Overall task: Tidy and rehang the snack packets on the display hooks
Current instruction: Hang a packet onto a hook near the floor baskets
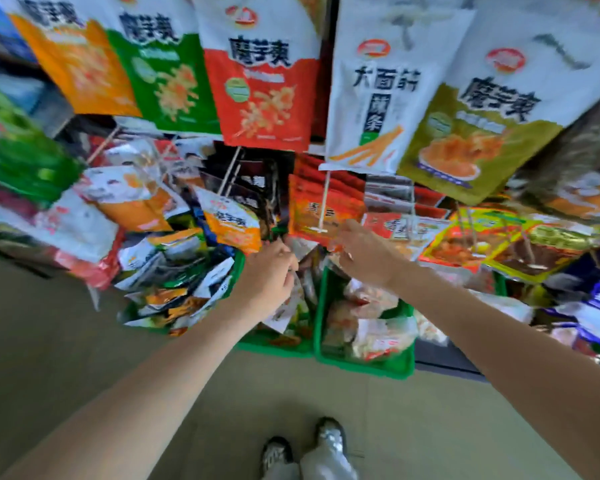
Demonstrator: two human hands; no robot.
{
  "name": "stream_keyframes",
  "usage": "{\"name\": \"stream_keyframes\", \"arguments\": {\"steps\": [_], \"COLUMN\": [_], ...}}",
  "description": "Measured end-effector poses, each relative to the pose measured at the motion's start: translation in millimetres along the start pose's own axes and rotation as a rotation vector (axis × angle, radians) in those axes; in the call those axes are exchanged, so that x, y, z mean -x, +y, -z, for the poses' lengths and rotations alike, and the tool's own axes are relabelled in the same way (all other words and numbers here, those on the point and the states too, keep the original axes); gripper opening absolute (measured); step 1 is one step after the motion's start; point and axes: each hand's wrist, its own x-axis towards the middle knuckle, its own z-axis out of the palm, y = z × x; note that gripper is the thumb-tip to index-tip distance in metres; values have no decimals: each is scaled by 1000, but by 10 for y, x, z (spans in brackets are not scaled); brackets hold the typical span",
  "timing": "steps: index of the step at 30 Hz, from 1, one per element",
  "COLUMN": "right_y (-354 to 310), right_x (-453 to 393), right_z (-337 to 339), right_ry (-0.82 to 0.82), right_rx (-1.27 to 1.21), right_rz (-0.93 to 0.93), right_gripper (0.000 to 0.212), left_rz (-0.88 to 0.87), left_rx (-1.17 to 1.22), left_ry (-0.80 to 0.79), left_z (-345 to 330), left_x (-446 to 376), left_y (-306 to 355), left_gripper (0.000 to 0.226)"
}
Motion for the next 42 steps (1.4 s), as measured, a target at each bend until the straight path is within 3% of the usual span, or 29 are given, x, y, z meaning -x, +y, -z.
{"name": "stream_keyframes", "arguments": {"steps": [3, 9, 12, 16, 22, 26, 29, 34, 38, 42], "right_y": [-99, -349, -464, -618, -852, -988, -1151, -1599, -2096, -2493], "right_x": [-292, -885, -1167, -1491, -1881, -1978, -1936, -1733, -1822, -1984], "right_z": [-286, -508, -593, -688, -841, -904, -880, -415, 214, 749], "right_ry": [-195, -363, -446, -480, -508, -487, -464, -540, -530, -435], "right_rx": [-36, -59, -74, -169, 29, 20, -27, 68, 90, -34], "right_rz": [-30, -7, -37, -117, -169, -249, -313, -337, -322, -196], "right_gripper": [31, 44, 31, 54, 38, 36, 31, 29, 19, 35], "left_rz": [75, 242, 330, 326, 366, 360, 308, 217, 162, 131], "left_rx": [40, 36, 93, 110, 206, 260, 257, 297, 407, 582], "left_ry": [-41, -38, -11, -52, -73, -65, -151, -247, -413, -582], "left_z": [66, 199, 263, 304, 417, 542, 761, 1379, 1990, 2526], "left_x": [113, 153, 107, 148, 136, 112, 109, 61, 23, 43], "left_y": [-304, -918, -1093, -1260, -1773, -2076, -2260, -2544, -2471, -2346], "left_gripper": [19, 25, 29, 32, 23, 22, 26, 25, 22, 27]}}
